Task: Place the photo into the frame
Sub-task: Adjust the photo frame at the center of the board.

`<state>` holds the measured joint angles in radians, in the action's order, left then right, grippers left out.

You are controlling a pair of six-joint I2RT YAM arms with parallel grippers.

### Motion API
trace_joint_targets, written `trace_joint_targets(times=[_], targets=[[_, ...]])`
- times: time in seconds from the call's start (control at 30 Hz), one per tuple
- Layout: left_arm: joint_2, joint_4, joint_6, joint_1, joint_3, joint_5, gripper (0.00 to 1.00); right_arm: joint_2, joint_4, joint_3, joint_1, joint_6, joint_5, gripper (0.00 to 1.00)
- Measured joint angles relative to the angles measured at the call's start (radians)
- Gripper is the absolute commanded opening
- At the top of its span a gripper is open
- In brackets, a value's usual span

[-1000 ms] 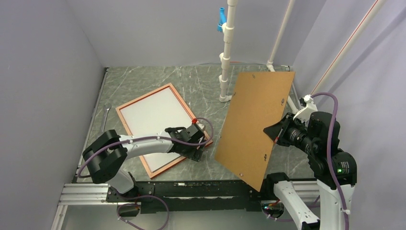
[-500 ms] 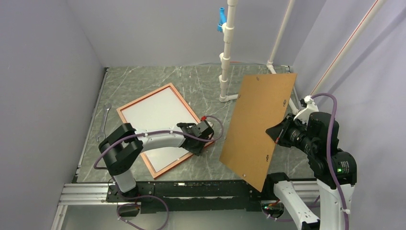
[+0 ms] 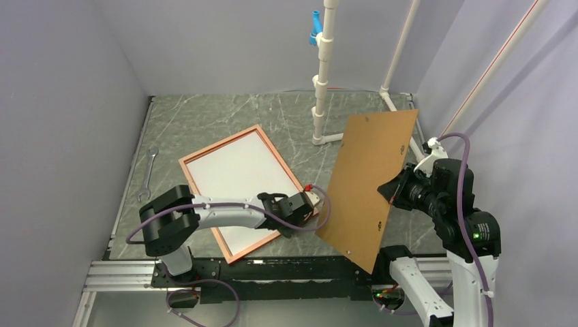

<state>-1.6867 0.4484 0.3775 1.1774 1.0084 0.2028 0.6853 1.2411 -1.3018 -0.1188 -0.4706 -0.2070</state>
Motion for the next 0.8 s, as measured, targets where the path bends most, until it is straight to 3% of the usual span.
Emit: trace_joint_targets(times=[0.03, 0.17, 0.27, 0.6, 0.8], targets=[[0.011, -0.011, -0.004, 0.015, -0.013, -0.01, 0.38, 0.0, 0.0, 0.002, 0.0, 0.0, 0.0, 0.0], [0.048, -0.041, -0.015, 0.049, -0.055, -0.039, 0.74, 0.0, 0.0, 0.003, 0.0, 0.0, 0.001, 0.0], [0.103, -0.05, 0.005, 0.054, -0.106, -0.056, 0.86, 0.0, -0.003, 0.013, 0.0, 0.0, 0.0, 0.0], [0.475, -0.091, 0.129, -0.016, -0.238, -0.096, 0.91, -0.002, -0.051, 0.059, 0.0, -0.004, -0.005, 0.0], [0.729, -0.132, 0.222, -0.261, -0.404, -0.174, 0.99, -0.013, -0.077, 0.084, 0.0, -0.008, -0.012, 0.0]])
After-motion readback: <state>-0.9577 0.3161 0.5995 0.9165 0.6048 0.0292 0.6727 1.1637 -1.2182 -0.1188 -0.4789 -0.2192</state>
